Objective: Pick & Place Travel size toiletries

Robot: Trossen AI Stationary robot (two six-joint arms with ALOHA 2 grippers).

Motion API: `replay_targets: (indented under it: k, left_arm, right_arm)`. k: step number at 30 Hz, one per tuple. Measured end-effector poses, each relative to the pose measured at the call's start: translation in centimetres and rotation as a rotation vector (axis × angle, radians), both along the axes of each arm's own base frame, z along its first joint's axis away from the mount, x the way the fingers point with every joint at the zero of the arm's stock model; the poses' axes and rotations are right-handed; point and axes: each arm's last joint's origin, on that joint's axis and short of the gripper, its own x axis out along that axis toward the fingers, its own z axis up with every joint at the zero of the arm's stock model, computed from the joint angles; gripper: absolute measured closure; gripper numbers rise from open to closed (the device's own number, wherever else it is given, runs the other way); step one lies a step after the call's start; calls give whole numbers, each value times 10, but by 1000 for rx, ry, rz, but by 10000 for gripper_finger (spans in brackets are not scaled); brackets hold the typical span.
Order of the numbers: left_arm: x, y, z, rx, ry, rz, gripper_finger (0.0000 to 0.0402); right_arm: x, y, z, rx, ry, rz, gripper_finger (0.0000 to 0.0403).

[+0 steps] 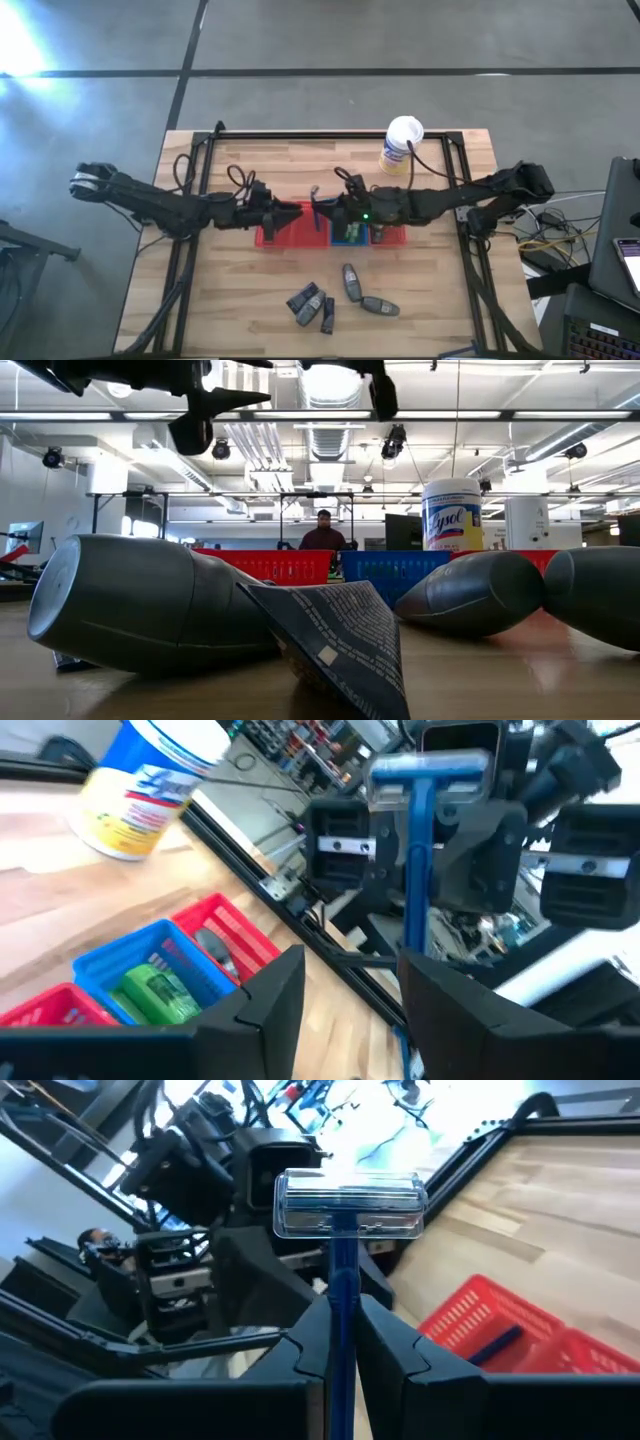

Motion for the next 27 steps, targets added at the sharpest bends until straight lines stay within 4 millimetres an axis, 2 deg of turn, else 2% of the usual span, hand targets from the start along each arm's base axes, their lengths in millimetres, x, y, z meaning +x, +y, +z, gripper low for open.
replay_targets:
  k: [8,22,27]
  left_arm:
    - [1,-2,1,46,-2,-105,197]
    - [1,3,7,57,-57,-83,195]
    - [8,2,6,59,-42,-96,195]
  right_arm:
    - [15,-2,7,-11,-10,12,372]
    - [21,-7,4,13,-16,26,370]
    - [26,-7,-1,18,-14,39,370]
